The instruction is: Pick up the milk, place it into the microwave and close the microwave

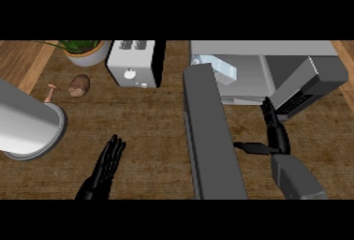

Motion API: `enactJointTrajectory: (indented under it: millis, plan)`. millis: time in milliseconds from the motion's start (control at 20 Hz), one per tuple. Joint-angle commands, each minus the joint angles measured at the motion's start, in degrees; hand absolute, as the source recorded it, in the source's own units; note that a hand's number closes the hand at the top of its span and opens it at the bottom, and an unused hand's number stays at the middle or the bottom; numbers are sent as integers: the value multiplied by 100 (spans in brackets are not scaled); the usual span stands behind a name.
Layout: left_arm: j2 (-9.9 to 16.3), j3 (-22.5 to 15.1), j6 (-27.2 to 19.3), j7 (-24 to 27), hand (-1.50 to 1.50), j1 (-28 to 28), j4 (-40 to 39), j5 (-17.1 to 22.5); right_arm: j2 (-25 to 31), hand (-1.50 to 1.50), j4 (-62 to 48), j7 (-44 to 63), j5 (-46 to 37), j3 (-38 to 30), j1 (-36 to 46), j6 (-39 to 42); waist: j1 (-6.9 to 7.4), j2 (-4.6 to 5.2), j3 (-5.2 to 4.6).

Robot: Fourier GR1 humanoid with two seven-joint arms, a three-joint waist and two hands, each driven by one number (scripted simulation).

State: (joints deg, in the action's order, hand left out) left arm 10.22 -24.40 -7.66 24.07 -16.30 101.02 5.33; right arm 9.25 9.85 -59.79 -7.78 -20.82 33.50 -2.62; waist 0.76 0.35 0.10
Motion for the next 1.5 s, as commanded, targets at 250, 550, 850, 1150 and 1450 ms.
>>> enactJointTrajectory:
  millis: [250,550,850,1150,1450]
  plan:
    - [265,-85,449,-493,150,309,-143,-11,23,-150,656,-604,312,65,-975,1634,-159,-62,-13]
    - [421,-294,500,-552,150,499,-634,-551,-14,-150,1537,-459,523,209,-1399,1938,-207,-77,-20]
    - [177,-1033,411,-1076,150,1087,-957,-1491,174,-150,2560,97,817,369,-2038,2256,-270,-85,-20]
    - [-293,-1380,535,-858,150,1361,-1903,-1672,317,-150,4253,649,1189,627,-3082,2492,-310,-85,-34]
    - [-1002,-1799,100,-1088,150,2375,-2926,-1544,584,-150,5892,1500,1824,655,-4043,2791,-321,-56,-29]
